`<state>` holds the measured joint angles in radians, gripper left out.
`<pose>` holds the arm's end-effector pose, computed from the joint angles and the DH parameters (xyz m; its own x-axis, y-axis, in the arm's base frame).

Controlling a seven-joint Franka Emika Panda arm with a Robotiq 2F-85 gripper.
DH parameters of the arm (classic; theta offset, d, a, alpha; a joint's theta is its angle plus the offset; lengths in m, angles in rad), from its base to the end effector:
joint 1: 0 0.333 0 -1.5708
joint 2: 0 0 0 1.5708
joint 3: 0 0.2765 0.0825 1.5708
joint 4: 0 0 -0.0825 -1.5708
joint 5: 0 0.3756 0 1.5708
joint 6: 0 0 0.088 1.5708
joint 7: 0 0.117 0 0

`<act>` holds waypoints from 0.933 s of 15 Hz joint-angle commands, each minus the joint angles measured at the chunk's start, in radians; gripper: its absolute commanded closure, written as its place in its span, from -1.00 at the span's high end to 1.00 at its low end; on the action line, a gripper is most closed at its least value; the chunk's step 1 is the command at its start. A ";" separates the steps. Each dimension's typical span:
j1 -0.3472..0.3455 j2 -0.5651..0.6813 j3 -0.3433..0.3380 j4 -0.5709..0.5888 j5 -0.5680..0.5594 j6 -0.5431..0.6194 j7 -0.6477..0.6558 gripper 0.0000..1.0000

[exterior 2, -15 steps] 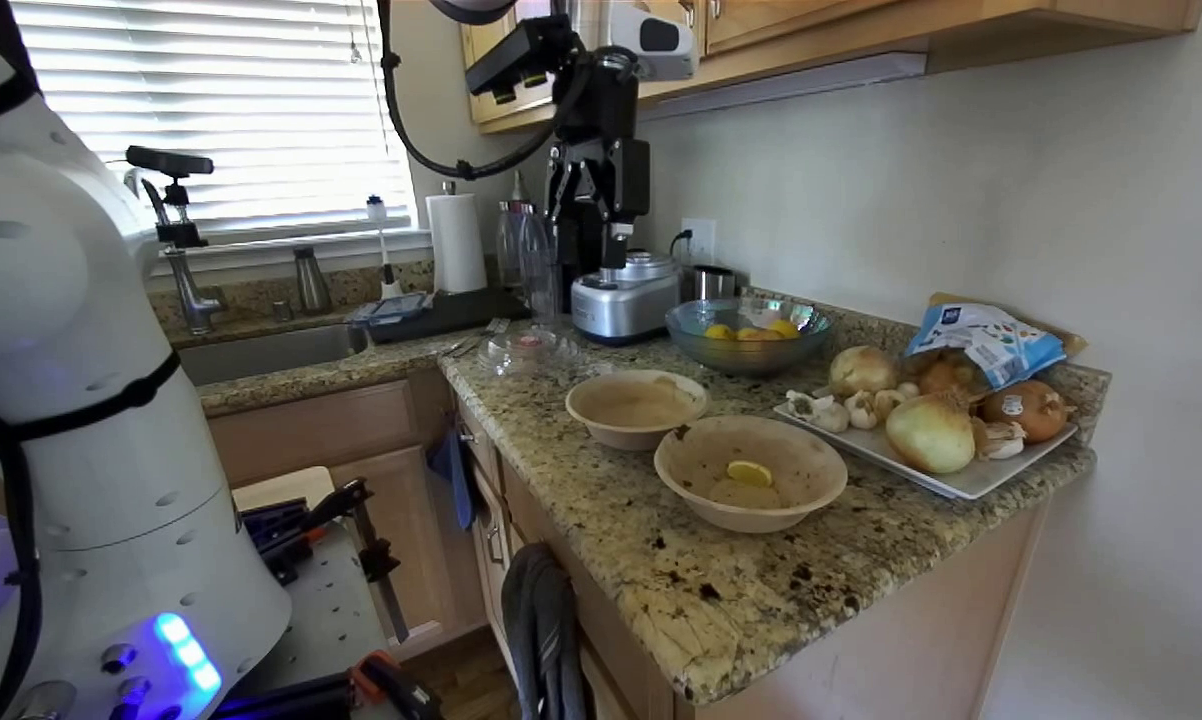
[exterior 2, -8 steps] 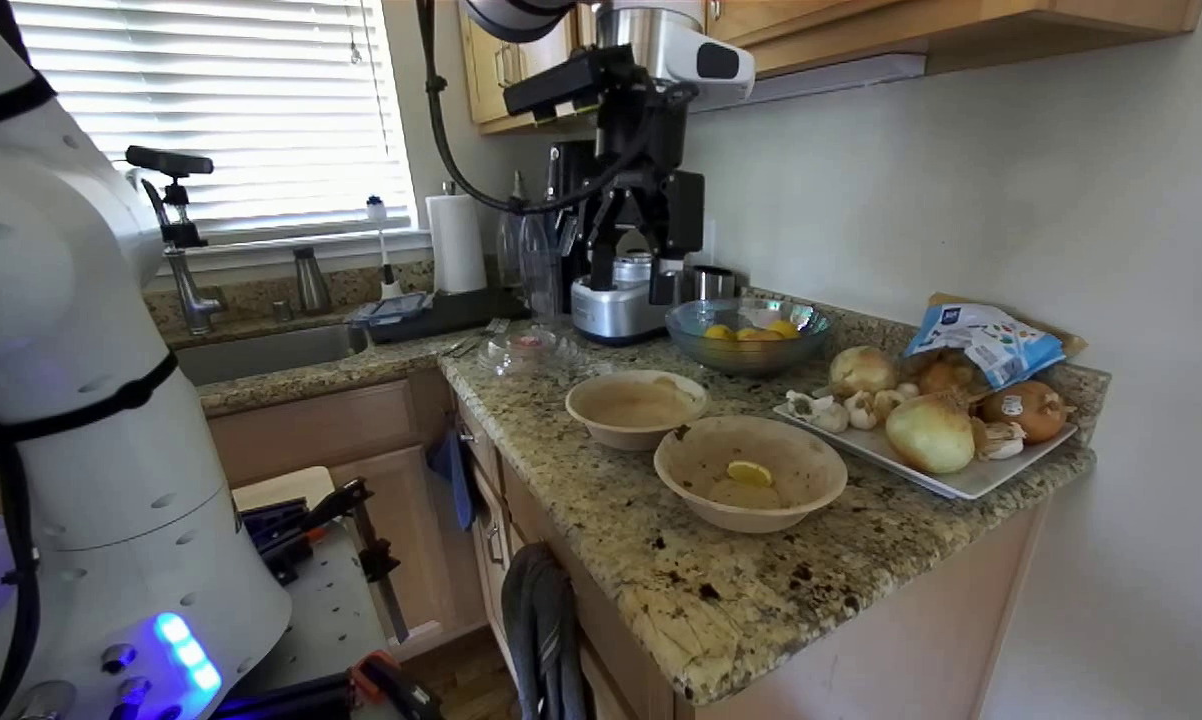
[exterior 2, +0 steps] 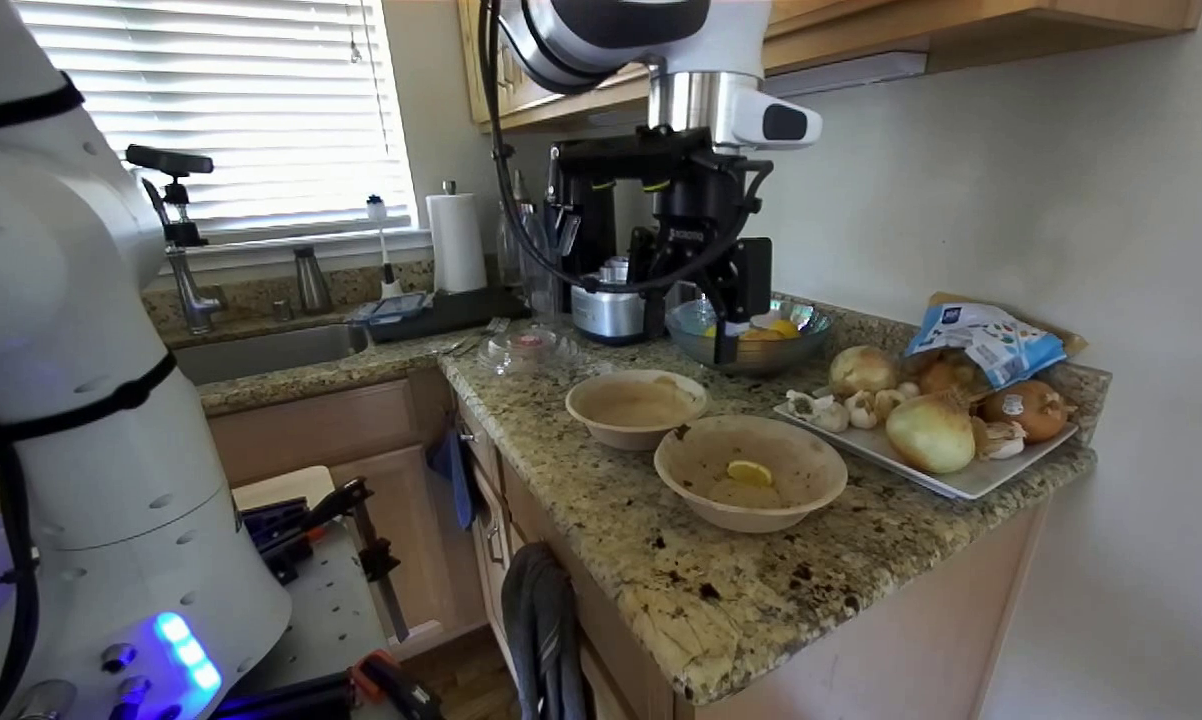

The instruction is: Put the right bowl in the left one

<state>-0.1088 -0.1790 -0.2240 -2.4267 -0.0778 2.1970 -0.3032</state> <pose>0.4328 -0.1512 0.3255 0.9981 0.0221 -0.0583 0.0224 -0.9997 0.0036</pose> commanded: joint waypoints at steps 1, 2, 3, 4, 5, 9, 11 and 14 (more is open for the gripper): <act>-0.025 0.057 -0.010 0.004 0.034 0.068 -0.046 1.00; -0.024 0.034 0.009 0.001 0.014 0.034 -0.011 1.00; -0.028 0.048 0.008 0.002 0.016 0.043 -0.014 1.00; -0.029 0.057 0.008 0.004 0.017 0.048 -0.014 1.00; -0.029 0.061 0.008 0.006 0.018 0.049 -0.014 1.00; -0.029 0.062 0.008 0.009 0.019 0.049 -0.014 1.00; -0.031 0.068 0.008 0.012 0.013 0.049 -0.011 1.00; -0.041 0.111 -0.009 0.047 0.051 0.042 -0.032 1.00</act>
<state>-0.1254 -0.1101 -0.2284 -2.4163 -0.0597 2.2470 -0.3160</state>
